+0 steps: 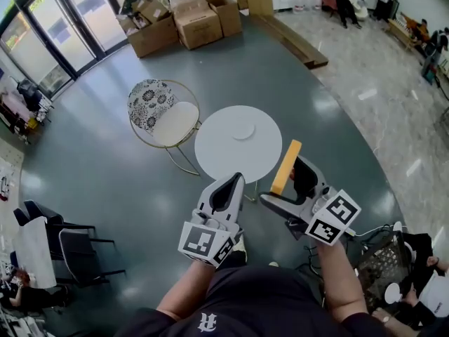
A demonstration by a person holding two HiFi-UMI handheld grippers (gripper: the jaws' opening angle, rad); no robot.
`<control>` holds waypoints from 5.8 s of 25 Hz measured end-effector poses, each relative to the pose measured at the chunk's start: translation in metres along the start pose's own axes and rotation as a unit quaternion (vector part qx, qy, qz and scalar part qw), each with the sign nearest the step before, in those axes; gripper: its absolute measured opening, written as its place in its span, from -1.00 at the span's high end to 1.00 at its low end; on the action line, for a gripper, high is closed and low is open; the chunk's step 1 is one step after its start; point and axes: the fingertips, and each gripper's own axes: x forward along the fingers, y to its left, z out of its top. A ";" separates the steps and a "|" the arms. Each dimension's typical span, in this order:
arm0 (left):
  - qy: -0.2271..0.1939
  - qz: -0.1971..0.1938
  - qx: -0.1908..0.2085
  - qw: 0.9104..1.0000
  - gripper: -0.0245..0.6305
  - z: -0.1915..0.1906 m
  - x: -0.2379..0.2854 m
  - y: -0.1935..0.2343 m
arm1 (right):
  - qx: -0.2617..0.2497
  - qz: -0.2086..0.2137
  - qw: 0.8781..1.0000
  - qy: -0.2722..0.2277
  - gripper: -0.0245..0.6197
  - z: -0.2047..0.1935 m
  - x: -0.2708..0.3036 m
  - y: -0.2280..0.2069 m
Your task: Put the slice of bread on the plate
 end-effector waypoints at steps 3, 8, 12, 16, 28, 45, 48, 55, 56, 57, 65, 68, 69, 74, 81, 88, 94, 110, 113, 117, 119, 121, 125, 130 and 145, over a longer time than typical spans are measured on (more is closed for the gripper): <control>0.002 -0.014 -0.001 1.000 0.91 0.004 0.016 0.026 | -0.001 -0.014 1.000 -0.002 -0.76 0.004 0.027 -0.013; 0.007 -0.037 -0.002 0.999 0.91 0.006 0.039 0.065 | -0.002 -0.039 0.999 -0.006 -0.76 0.005 0.064 -0.033; 0.010 -0.052 0.000 0.999 0.91 0.006 0.055 0.093 | -0.002 -0.058 0.998 -0.011 -0.76 0.005 0.089 -0.048; 0.012 -0.064 -0.003 0.998 0.91 0.005 0.064 0.117 | -0.002 -0.070 0.997 -0.013 -0.76 0.001 0.111 -0.057; 0.016 -0.065 -0.012 0.998 0.91 -0.006 0.084 0.142 | 0.005 -0.081 0.997 -0.005 -0.76 -0.006 0.133 -0.082; 0.016 0.017 -0.010 1.000 0.91 -0.024 0.182 0.198 | 0.047 -0.024 0.998 0.044 -0.76 -0.015 0.186 -0.203; 0.021 0.039 -0.007 0.999 0.91 -0.027 0.203 0.211 | 0.061 -0.008 0.996 0.059 -0.76 -0.019 0.197 -0.227; 0.028 0.057 -0.008 0.998 0.91 -0.043 0.232 0.231 | 0.085 0.002 0.993 0.083 -0.76 -0.035 0.216 -0.266; 0.028 0.057 -0.009 0.998 0.91 -0.045 0.233 0.235 | 0.087 0.001 0.993 0.086 -0.76 -0.039 0.220 -0.269; 0.028 0.056 -0.010 0.998 0.91 -0.047 0.235 0.239 | 0.087 0.000 0.992 0.088 -0.76 -0.042 0.224 -0.271; 0.043 0.041 -0.016 0.998 0.91 -0.084 0.246 0.279 | 0.086 -0.040 0.988 0.119 -0.76 -0.099 0.246 -0.309; 0.046 0.038 -0.021 0.998 0.91 -0.105 0.252 0.295 | 0.090 -0.053 0.985 0.139 -0.76 -0.136 0.253 -0.332; 0.047 0.037 -0.024 0.998 0.91 -0.114 0.253 0.299 | 0.091 -0.058 0.983 0.146 -0.76 -0.149 0.256 -0.340; 0.045 0.026 -0.035 0.998 0.91 -0.155 0.260 0.317 | 0.089 -0.069 0.978 0.175 -0.76 -0.203 0.267 -0.366; 0.046 0.023 -0.031 0.998 0.91 -0.203 0.275 0.339 | 0.079 -0.082 0.971 0.209 -0.76 -0.261 0.279 -0.401; 0.055 0.031 -0.044 0.997 0.91 -0.233 0.277 0.352 | 0.049 -0.102 0.955 0.276 -0.76 -0.317 0.284 -0.432; 0.057 0.039 -0.054 0.996 0.91 -0.241 0.275 0.363 | 0.008 -0.117 0.933 0.340 -0.76 -0.352 0.289 -0.445; 0.067 0.051 -0.059 0.995 0.91 -0.255 0.278 0.389 | -0.047 -0.166 0.854 0.490 -0.76 -0.432 0.294 -0.483; 0.068 0.050 -0.063 0.994 0.91 -0.258 0.280 0.393 | -0.050 -0.171 0.845 0.504 -0.76 -0.442 0.295 -0.487; 0.069 0.049 -0.065 0.994 0.91 -0.260 0.281 0.398 | -0.056 -0.171 0.839 0.513 -0.76 -0.446 0.296 -0.487; 0.072 0.049 -0.069 0.994 0.91 -0.263 0.282 0.400 | -0.055 -0.168 0.839 0.515 -0.76 -0.448 0.296 -0.486; 0.071 0.049 -0.065 0.994 0.91 -0.264 0.284 0.403 | -0.051 -0.164 0.838 0.518 -0.76 -0.452 0.295 -0.486; 0.070 0.047 -0.064 0.994 0.91 -0.263 0.288 0.404 | -0.043 -0.158 0.841 0.516 -0.76 -0.453 0.293 -0.487; 0.078 0.043 -0.072 0.993 0.91 -0.262 0.292 0.401 | -0.034 -0.154 0.847 0.507 -0.76 -0.440 0.295 -0.485; 0.096 0.026 -0.068 0.993 0.91 -0.218 0.294 0.364 | 0.048 -0.096 0.934 0.341 -0.63 -0.295 0.305 -0.415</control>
